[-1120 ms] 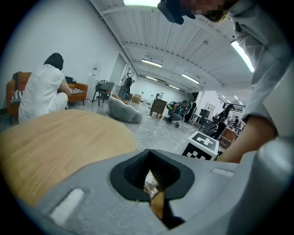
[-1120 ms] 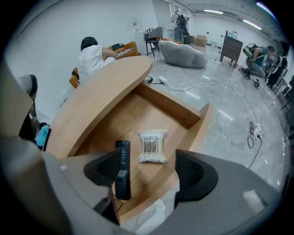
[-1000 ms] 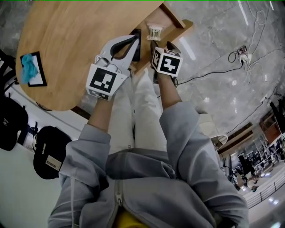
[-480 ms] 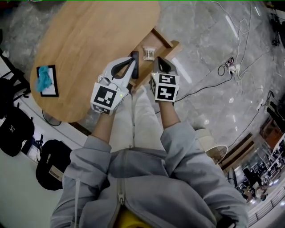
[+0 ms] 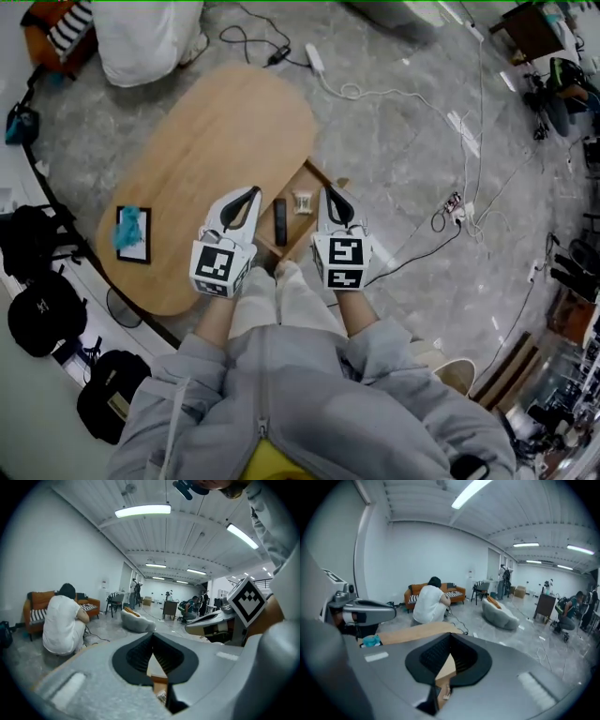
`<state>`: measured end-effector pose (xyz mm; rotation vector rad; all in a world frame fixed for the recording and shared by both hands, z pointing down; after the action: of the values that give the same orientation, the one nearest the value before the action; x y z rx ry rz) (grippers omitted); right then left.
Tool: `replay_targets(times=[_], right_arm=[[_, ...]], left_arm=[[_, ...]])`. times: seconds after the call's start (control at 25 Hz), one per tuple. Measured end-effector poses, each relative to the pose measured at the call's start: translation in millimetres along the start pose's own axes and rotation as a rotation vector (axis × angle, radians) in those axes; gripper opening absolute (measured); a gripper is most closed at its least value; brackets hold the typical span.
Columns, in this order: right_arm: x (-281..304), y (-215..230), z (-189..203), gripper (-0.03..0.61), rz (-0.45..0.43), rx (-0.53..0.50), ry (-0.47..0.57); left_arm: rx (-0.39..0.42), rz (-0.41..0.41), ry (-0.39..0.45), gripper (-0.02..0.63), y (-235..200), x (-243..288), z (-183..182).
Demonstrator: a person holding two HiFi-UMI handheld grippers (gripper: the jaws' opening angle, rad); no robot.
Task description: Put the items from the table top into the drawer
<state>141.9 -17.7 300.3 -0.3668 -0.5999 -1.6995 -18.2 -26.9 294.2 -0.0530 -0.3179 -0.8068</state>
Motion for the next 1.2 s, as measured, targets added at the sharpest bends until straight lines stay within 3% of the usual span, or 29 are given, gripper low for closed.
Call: replay_targets(times=[0.24, 0.6, 0.88, 1.2], right_arm=[[-58.8, -32.6, -108.8, -0.001, -0.065, -0.128, 0.235], [-138.3, -82.4, -205.1, -0.002, -0.154, -0.19, 0.483], [-162.1, -103.9, -216.4, -0.002, -0.228, -0.184, 0.494], [-164.9, -97.1, -217.7, -0.002, -0.238, -0.15, 0.481]], left_arm=[[0.091, -0.17, 0.072, 0.002, -27.6, -34.1, -99.9], [0.162, -0.328, 0.216, 0.003, -38.3, -108.6, -220.8], [0.171, -0.371, 0.257, 0.002, -30.9, -141.2, -248.8], [0.192, -0.338, 0.247, 0.003, -21.7, -130.0, -251.6]])
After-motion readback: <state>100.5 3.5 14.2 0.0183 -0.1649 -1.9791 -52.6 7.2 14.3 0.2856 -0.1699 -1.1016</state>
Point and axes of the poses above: the fingertips, and each gripper's own axes: x forward along the fingers, y to its right, z out of its underside, the point moved 4 cm from there along -x, backward along the fingers, and after that the axes turned 15 degrees about x, right-handed, at the moved point
